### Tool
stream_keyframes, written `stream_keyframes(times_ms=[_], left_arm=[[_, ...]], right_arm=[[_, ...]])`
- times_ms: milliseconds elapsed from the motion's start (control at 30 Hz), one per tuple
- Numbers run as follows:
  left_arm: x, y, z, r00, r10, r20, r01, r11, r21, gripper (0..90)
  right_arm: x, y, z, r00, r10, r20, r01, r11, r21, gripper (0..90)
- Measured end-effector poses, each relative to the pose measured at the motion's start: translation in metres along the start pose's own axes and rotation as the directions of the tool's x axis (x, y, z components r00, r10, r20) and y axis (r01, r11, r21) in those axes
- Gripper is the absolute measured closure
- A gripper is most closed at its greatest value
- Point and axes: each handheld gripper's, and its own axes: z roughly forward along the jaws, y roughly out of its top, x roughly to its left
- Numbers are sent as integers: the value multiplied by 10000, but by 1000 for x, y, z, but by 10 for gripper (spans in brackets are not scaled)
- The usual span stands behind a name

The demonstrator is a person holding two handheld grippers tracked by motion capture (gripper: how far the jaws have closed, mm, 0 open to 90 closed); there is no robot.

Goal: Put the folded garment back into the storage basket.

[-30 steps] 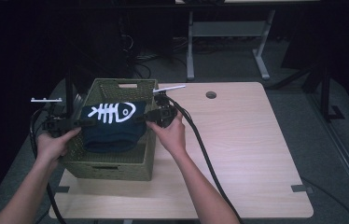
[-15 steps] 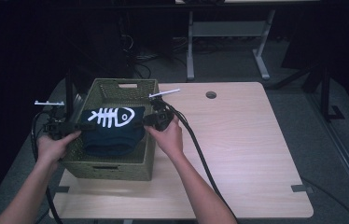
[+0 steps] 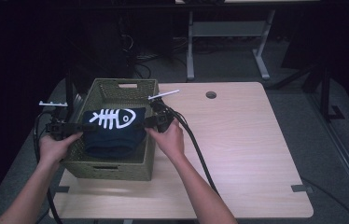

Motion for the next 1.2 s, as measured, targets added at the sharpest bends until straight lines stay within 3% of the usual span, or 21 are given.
stream_keyframes(times_ms=[67, 233, 467, 667, 767, 867, 1200], left_arm=[[2, 0, -2, 9996, -91, -273, 86, 9998, -180, 560], [7, 1, -6, 9996, -217, -187, 208, 9988, -454, 575], [2, 1, -9, 9999, -41, -93, 36, 9985, -550, 574], [-2, 4, -7, 9999, 38, 151, -28, 9977, -682, 568], [-5, 5, -8, 9997, 99, 209, -83, 9971, -757, 562], [-6, 5, -9, 9997, 29, 263, -8, 9966, -823, 562], [-11, 5, -7, 9983, 242, 527, -201, 9970, -753, 561]], right_arm=[[2, 1, -4, 9986, -245, 465, 246, 9997, -19, 601], [5, 2, -10, 9937, -590, 956, 596, 9982, -33, 582], [3, 4, -19, 9936, -567, 974, 599, 9978, -301, 593], [-3, 7, -39, 9935, -487, 1024, 560, 9960, -694, 623], [-1, 6, -43, 9955, -610, 720, 666, 9948, -773, 677], [2, 7, -36, 9966, -694, 435, 714, 9964, -462, 703], [1, 6, 0, 9951, -593, 795, 547, 9967, 599, 783]])
